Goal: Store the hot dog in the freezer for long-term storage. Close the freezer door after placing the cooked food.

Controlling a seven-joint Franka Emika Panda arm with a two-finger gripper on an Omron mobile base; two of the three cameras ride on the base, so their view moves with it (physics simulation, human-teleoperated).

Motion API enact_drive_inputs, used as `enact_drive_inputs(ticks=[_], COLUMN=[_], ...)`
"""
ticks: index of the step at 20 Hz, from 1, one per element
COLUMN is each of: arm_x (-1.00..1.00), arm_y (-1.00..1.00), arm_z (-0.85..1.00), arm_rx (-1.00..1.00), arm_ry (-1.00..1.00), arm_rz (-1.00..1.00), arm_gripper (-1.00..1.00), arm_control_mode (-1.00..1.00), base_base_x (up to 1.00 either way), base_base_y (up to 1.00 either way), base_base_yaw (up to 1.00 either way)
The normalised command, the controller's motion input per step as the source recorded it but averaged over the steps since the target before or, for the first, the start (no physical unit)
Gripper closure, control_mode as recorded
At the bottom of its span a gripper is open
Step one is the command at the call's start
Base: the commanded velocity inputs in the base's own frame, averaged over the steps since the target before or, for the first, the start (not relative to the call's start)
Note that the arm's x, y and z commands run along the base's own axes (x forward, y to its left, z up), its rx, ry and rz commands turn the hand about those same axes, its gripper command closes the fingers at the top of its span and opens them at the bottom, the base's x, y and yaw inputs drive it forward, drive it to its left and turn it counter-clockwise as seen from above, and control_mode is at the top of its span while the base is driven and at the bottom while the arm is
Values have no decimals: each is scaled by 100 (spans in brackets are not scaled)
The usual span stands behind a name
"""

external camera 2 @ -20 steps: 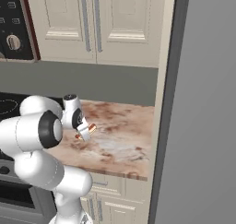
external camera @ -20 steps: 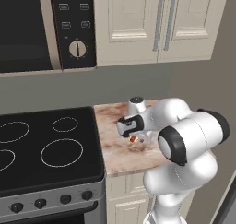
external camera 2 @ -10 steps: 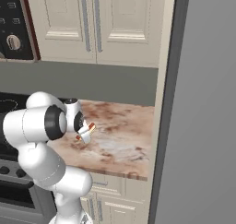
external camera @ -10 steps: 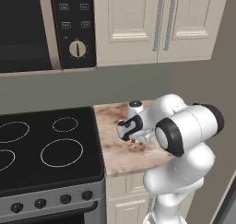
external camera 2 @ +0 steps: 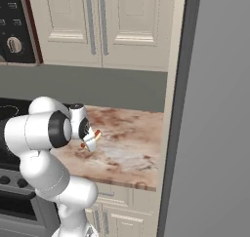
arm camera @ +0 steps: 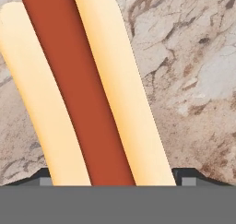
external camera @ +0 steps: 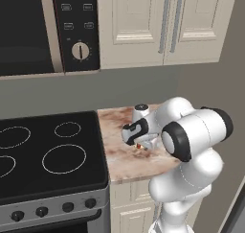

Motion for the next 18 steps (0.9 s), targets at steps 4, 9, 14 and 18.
enact_drive_inputs(ticks=[4, 9, 14, 18], arm_x=[0, 0, -2, -4], arm_y=[0, 0, -1, -16], arm_z=[0, 0, -1, 31], arm_rx=[0, 0, -6, -9], arm_ry=[0, 0, 3, 0], arm_rz=[0, 0, 0, 7], arm_gripper=[100, 100, 100, 100], arm_control_mode=[-100, -100, -100, -100], base_base_x=[0, 0, 0, 0], base_base_y=[0, 0, 0, 0], base_base_yaw=[0, 0, 0, 0])
